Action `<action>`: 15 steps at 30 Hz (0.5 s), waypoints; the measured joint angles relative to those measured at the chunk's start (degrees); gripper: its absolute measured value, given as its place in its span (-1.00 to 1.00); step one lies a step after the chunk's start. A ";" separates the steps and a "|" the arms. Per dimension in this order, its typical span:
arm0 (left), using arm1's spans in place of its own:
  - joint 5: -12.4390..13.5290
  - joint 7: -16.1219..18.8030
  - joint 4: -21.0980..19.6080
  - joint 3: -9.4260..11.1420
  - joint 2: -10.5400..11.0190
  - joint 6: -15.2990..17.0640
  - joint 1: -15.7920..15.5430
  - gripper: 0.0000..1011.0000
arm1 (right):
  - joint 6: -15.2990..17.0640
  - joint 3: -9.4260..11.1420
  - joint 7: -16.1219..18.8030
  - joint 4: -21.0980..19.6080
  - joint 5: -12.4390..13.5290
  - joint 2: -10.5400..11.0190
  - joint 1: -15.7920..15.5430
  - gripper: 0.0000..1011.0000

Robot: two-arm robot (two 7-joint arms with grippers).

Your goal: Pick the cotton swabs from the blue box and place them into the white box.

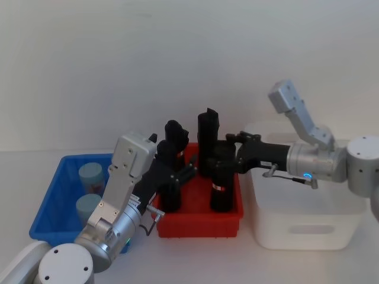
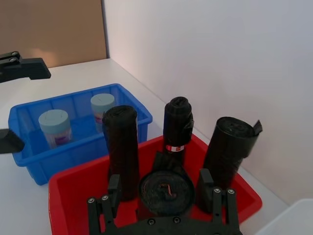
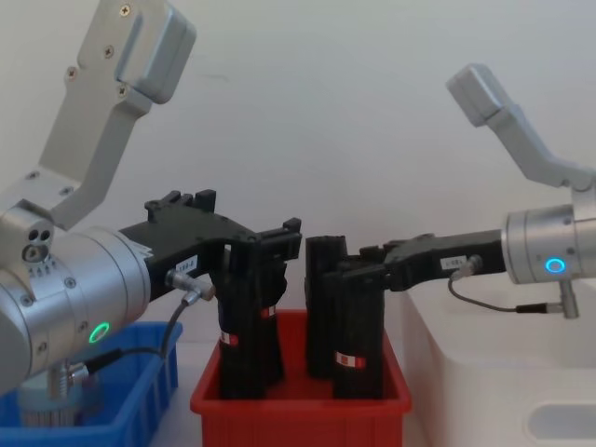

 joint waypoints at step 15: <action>0.00 0.00 0.00 0.00 0.00 0.00 0.00 0.99 | -1.14 -4.20 7.29 25.94 -3.80 -7.11 16.76 0.98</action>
